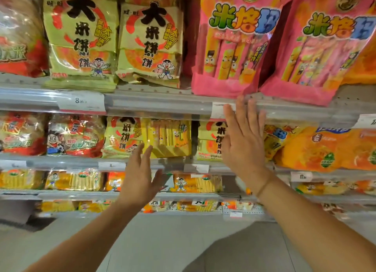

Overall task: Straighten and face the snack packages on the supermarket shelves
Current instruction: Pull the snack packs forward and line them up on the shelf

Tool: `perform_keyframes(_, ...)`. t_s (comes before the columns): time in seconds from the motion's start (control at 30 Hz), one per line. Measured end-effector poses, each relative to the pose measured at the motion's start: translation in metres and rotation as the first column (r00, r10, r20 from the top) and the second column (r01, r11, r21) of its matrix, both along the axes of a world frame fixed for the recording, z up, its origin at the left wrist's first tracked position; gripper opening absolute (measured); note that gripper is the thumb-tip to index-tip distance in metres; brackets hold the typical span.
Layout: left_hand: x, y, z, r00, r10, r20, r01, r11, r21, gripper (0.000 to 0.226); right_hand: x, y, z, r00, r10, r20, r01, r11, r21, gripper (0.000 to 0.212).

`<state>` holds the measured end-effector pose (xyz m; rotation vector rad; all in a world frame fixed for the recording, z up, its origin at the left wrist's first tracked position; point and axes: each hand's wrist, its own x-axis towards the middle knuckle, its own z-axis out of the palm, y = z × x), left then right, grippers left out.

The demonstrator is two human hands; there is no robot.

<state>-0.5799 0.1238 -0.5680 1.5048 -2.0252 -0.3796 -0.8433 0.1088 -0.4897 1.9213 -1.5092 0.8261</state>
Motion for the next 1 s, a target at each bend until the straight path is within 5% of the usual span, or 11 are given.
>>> perform_keyframes(0.17, -0.002, -0.058, 0.001, 0.921, 0.333, -0.205, -0.264, 0.916, 0.3, 0.089, 0.001, 0.005, 0.0, 1.0, -0.014, -0.007, 0.015, 0.997, 0.077, 0.082)
perform_keyframes(0.37, -0.023, -0.076, -0.011, 0.896, 0.443, -0.033, -0.388, 0.816, 0.428, 0.098, 0.007, 0.027, -0.009, 0.995, -0.005, 0.103, -0.018, 0.975, 0.224, 0.082)
perform_keyframes(0.47, -0.033, -0.079, -0.01, 0.849, 0.528, 0.025, -0.484, 0.758, 0.436, 0.095, 0.002, 0.047, -0.034, 0.954, 0.036, 0.298, -0.16, 0.901, 0.403, 0.082)
perform_keyframes(0.67, -0.046, -0.083, -0.008, 0.818, 0.567, 0.099, -0.556, 0.734, 0.391, 0.083, -0.029, 0.058, -0.083, 0.71, -0.377, 0.595, -0.204, 0.699, 0.685, 0.081)
perform_keyframes(0.8, -0.045, -0.079, -0.008, 0.827, 0.538, -0.162, -0.431, 0.792, 0.433, 0.07, -0.051, 0.017, -0.087, 0.595, -0.514, 0.618, -0.177, 0.666, 0.725, 0.077)
perform_keyframes(0.93, -0.044, -0.073, 0.003, 0.738, 0.535, -0.411, -0.309, 0.81, 0.499, 0.071, -0.06, -0.018, -0.087, 0.453, -0.573, 0.682, -0.27, 0.641, 0.718, 0.089)
perform_keyframes(1.0, -0.041, -0.068, 0.006, 0.69, 0.561, -0.457, -0.283, 0.79, 0.543, 0.076, -0.062, -0.029, -0.087, 0.467, -0.589, 0.66, -0.223, 0.643, 0.732, 0.088)
